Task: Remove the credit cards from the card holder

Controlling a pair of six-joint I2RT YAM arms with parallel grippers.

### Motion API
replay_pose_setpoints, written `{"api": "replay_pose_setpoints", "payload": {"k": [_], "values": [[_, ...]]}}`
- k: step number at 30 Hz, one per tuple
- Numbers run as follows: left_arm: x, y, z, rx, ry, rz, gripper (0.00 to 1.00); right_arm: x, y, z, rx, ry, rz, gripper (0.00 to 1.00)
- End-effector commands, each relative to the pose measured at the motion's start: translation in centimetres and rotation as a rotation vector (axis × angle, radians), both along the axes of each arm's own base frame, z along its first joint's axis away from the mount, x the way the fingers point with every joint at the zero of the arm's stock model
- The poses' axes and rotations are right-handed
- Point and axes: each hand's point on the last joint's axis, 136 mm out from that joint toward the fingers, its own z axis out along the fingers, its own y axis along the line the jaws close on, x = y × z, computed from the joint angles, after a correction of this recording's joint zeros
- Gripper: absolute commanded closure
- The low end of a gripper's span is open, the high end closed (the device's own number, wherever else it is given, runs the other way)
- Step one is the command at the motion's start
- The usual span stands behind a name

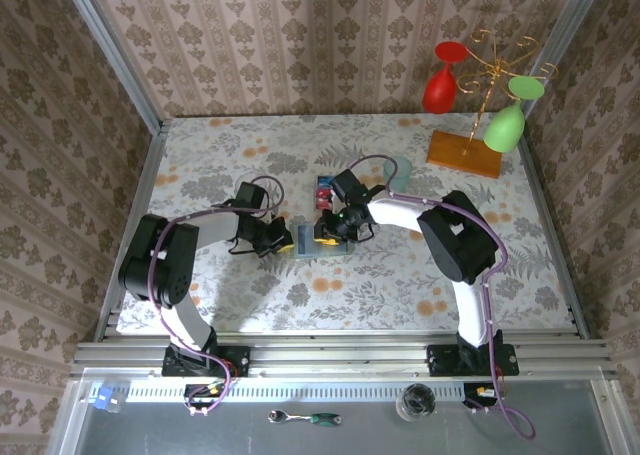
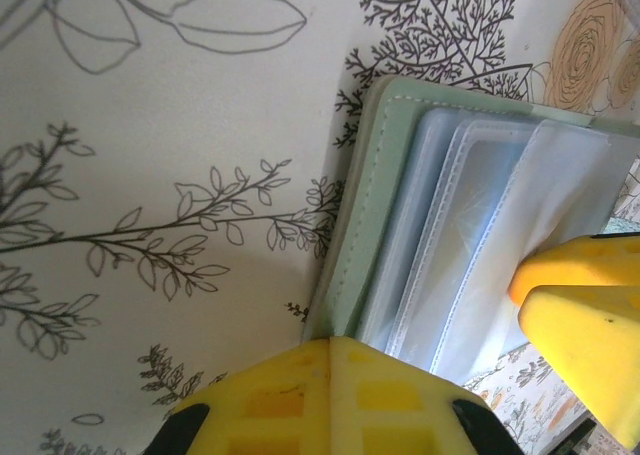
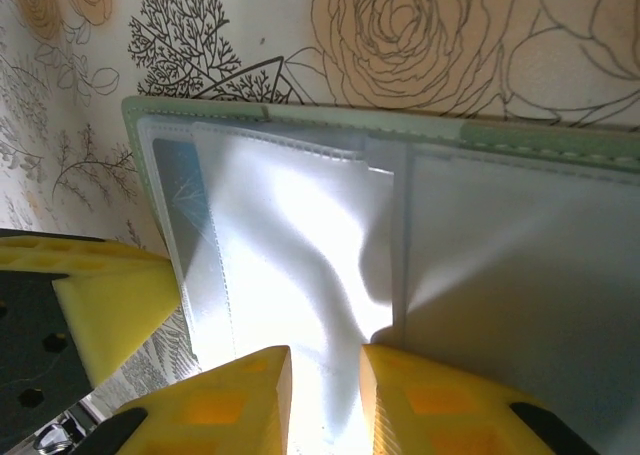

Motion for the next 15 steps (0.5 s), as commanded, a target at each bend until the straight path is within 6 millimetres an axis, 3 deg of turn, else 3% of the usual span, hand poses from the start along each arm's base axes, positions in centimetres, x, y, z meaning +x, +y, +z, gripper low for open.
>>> {"api": "replay_pose_setpoints", "payload": {"k": [1, 8, 15], "values": [[0.3, 0.4, 0.5, 0.018, -0.003, -0.003, 1.00, 0.1, -0.2, 0.8, 0.036, 0.000, -0.018, 0.75], [1.6, -0.5, 3.6, -0.043, -0.072, 0.015, 1.00, 0.0, -0.3, 0.5, 0.069, 0.008, -0.024, 0.77], [1.9, -2.4, 4.7, -0.120, -0.086, 0.001, 0.92, -0.2, -0.6, -0.2, 0.079, 0.024, -0.025, 0.78]]}}
